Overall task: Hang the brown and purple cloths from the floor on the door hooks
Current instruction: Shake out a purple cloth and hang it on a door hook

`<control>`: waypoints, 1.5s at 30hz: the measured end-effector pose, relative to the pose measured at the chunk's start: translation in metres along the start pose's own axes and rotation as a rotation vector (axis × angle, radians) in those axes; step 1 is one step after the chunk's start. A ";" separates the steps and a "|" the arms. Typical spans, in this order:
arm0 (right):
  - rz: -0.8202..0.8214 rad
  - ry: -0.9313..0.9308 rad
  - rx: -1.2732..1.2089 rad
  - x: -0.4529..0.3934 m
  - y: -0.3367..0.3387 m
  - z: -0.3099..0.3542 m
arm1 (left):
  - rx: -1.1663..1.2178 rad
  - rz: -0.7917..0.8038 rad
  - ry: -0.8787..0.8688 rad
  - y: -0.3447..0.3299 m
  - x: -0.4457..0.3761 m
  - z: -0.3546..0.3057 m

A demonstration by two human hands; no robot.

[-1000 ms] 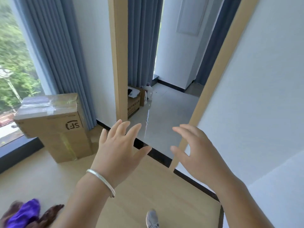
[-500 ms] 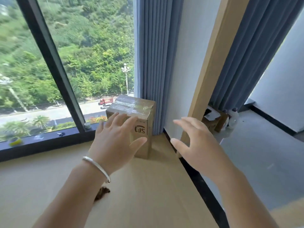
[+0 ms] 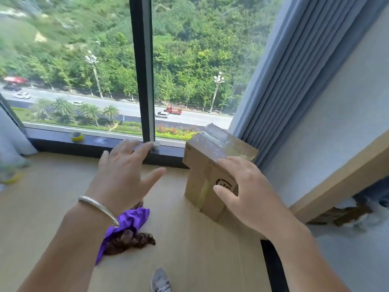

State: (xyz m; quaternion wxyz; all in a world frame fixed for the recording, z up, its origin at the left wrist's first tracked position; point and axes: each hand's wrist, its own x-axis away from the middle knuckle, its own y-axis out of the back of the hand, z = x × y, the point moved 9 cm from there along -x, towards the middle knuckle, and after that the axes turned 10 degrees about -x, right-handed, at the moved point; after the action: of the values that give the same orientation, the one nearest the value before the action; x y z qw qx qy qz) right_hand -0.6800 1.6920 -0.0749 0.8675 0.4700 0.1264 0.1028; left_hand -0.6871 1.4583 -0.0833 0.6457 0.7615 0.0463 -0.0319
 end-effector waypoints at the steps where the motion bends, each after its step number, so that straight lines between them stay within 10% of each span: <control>1: 0.026 0.006 0.016 -0.023 -0.006 0.001 | 0.011 -0.012 0.039 -0.001 -0.017 0.020; 19: 0.631 0.330 0.119 -0.265 -0.251 0.095 | 0.090 0.093 0.677 -0.112 -0.043 0.259; 30: 0.906 0.615 0.124 -0.310 -0.407 0.078 | 0.111 0.173 1.047 -0.196 -0.021 0.276; 45: 1.104 0.586 0.253 -0.336 -0.743 -0.130 | 0.229 0.354 1.127 -0.577 -0.050 0.344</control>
State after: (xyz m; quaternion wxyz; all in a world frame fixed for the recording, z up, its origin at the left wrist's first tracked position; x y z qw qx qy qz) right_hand -0.9954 1.2958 -0.7268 0.5539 0.5171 0.1088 0.6434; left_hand -0.7972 1.2112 -0.7005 0.4310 0.7220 0.2503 0.4799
